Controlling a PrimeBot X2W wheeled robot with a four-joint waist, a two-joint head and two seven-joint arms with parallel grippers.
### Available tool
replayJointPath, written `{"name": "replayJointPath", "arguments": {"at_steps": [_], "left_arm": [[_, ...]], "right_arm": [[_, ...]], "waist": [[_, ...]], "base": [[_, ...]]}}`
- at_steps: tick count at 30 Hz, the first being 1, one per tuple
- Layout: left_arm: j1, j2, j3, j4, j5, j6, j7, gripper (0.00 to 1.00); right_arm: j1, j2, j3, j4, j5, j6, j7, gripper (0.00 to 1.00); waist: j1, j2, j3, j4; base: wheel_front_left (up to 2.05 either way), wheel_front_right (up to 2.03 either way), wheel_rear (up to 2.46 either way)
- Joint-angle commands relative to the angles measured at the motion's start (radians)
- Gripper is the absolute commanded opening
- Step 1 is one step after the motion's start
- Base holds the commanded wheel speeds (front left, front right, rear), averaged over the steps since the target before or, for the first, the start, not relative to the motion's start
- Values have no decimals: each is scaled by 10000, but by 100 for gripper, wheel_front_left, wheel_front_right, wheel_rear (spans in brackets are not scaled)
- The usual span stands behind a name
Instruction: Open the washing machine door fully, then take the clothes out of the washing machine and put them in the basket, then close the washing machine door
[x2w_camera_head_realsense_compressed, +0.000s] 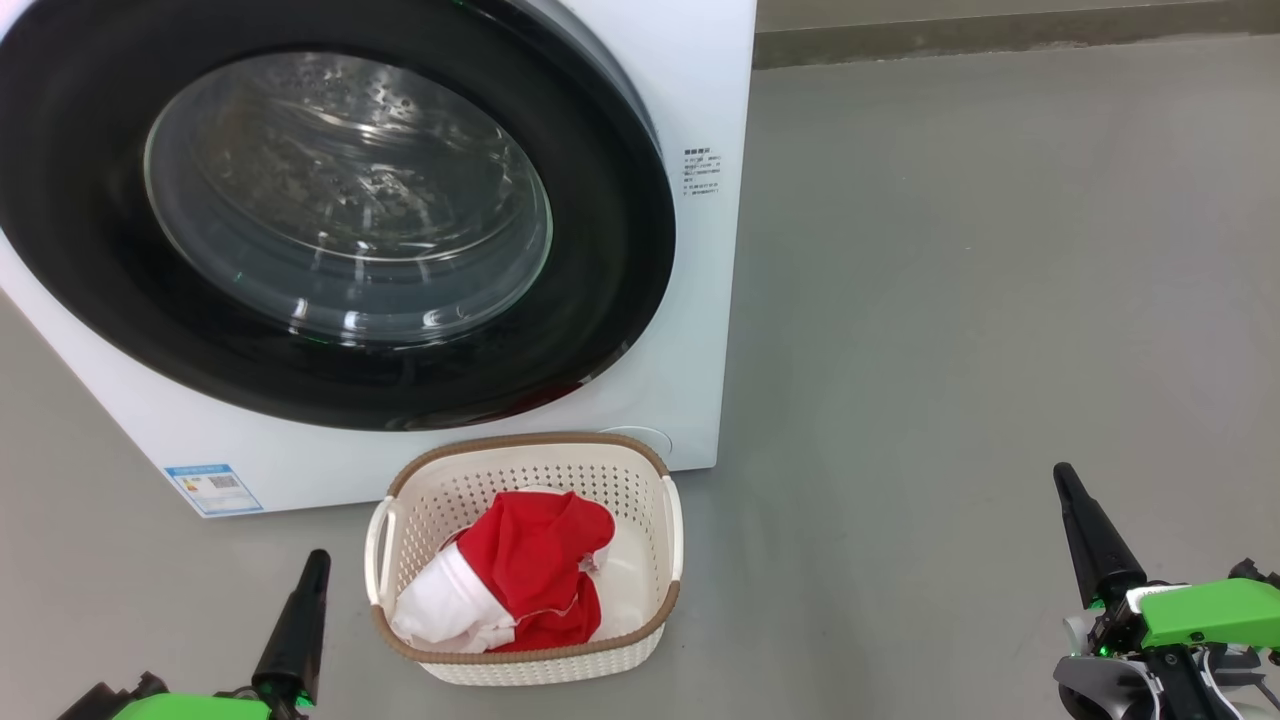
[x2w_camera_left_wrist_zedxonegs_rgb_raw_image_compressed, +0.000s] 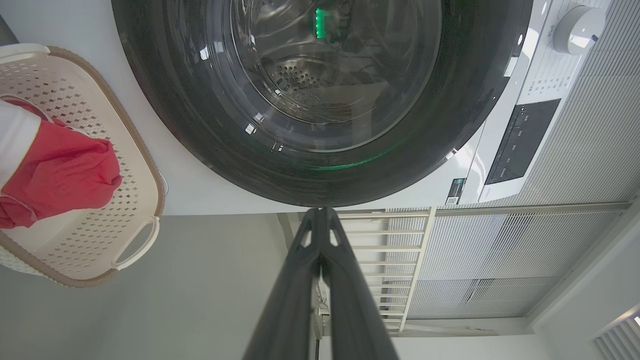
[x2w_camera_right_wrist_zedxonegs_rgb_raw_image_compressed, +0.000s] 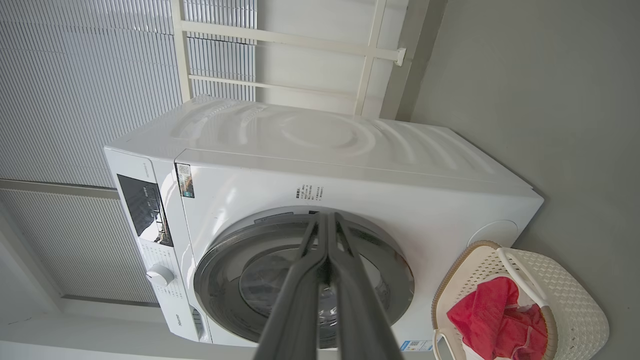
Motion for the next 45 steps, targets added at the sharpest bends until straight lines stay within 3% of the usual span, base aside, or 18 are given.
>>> {"name": "replayJointPath", "arguments": {"at_steps": [1,45], "left_arm": [[-403,100,347,-204,-71,-67,47,0],[-403,100,345,-205,-72,-67,46,0]], "right_arm": [[-411,-85,172,-247,-8,-6,65,0],[-411,-85,176,-247,-5,-6,61,0]], "waist": [[0,0,0,0],[0,0,0,0]], "base": [[0,0,0],[0,0,0]]}}
